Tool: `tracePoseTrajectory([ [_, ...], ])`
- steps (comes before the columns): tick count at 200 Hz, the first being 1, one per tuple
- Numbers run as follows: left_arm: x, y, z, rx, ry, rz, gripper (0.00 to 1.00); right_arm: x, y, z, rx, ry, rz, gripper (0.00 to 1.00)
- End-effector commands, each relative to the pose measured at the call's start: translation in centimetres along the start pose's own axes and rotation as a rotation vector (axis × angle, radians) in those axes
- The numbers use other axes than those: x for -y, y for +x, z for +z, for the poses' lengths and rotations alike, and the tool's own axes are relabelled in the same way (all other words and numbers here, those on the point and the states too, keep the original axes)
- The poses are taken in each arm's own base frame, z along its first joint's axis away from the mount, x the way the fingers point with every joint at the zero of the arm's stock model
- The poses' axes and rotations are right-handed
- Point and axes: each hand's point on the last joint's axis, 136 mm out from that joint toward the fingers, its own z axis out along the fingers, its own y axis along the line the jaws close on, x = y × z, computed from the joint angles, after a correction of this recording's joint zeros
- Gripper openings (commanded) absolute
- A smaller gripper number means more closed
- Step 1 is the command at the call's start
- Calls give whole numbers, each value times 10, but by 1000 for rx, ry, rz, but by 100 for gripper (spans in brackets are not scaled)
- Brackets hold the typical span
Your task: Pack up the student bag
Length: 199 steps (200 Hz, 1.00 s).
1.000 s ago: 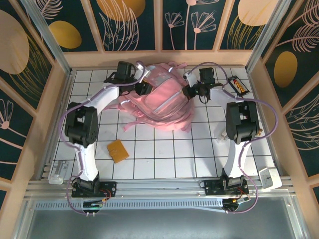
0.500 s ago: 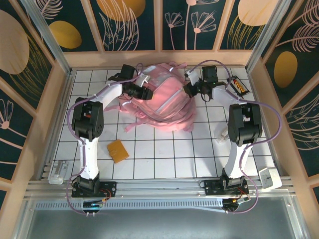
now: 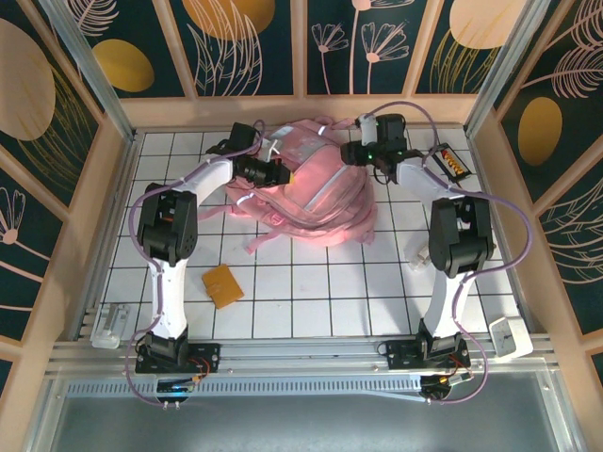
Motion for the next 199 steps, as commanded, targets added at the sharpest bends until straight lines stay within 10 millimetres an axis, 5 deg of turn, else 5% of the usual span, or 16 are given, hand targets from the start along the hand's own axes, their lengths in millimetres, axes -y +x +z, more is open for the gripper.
tracePoseTrajectory([
  [1, 56, -49, -38, 254, 123, -92, 0, 21, -25, -45, 88, 167, 376, 62],
  [26, 62, -58, -55, 369, 153, -205, 0, -7, 10, -82, -46, 192, 500, 64],
  [63, 97, -81, -84, 504, 215, -293, 0, -155, 73, -114, -185, -142, 473, 55],
  [91, 108, -89, -98, 595, 168, -341, 0, -227, 109, -107, -195, -282, 187, 55],
  [133, 94, -81, -82, 610, 171, -493, 0, -255, 133, -59, -181, -221, 32, 56],
  [176, 100, -91, -89, 635, 187, -539, 0, -206, 125, -3, -54, 177, 148, 52],
  [199, 99, -90, -90, 639, 199, -578, 0, -211, 117, 9, -26, 220, 229, 52],
])
